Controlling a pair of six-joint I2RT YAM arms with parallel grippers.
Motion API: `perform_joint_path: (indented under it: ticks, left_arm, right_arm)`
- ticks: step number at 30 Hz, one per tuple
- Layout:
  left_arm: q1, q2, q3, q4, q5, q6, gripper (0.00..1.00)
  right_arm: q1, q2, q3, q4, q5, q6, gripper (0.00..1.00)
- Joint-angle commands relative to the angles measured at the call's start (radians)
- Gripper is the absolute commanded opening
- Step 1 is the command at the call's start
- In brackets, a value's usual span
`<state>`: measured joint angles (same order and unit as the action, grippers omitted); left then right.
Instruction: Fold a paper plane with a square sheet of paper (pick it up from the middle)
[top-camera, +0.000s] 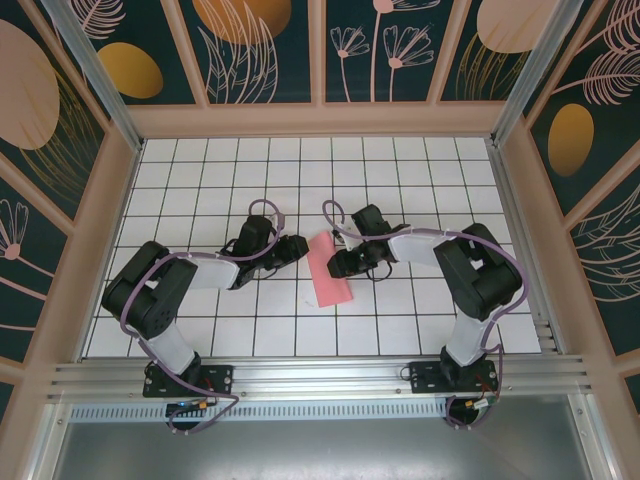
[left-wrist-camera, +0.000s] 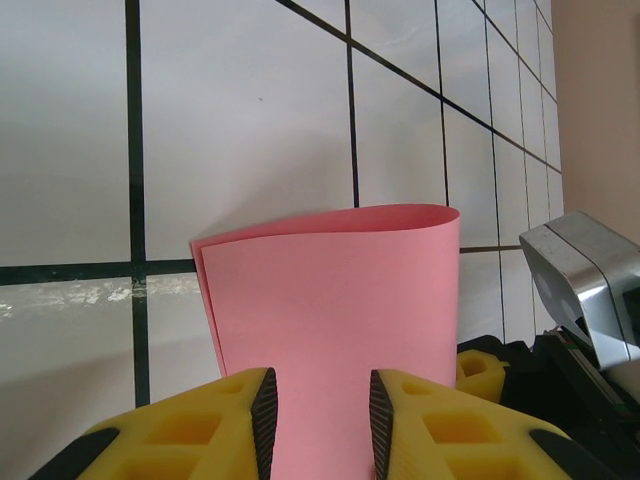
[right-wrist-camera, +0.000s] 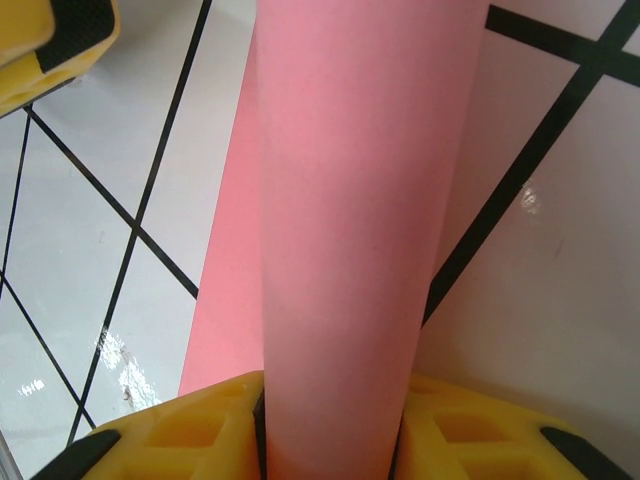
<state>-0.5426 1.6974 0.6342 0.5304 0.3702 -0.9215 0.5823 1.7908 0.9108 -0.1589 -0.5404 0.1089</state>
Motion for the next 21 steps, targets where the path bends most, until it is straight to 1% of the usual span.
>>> perform_joint_path:
  ticks: [1, 5, 6, 13, 21]
  left_arm:
    - [-0.006, 0.010, 0.022, 0.009, 0.021, 0.015, 0.32]
    - [-0.009, 0.010, 0.024, 0.014, 0.027, 0.013, 0.30]
    - [-0.011, 0.038, 0.024, 0.015, 0.029, 0.012, 0.30]
    - [-0.025, 0.057, 0.029, 0.020, 0.030, 0.006, 0.28]
    - [-0.032, 0.070, 0.033, 0.031, 0.035, -0.001, 0.26]
  right_arm:
    - [-0.005, 0.054, 0.002, -0.059, 0.108, -0.033, 0.35]
    - [-0.006, 0.064, 0.010, -0.065, 0.120, -0.029, 0.35]
    - [-0.006, 0.068, 0.012, -0.067, 0.123, -0.028, 0.35]
    - [-0.006, 0.077, 0.018, -0.071, 0.129, -0.028, 0.35]
    - [0.012, 0.090, 0.032, -0.083, 0.140, -0.035, 0.35]
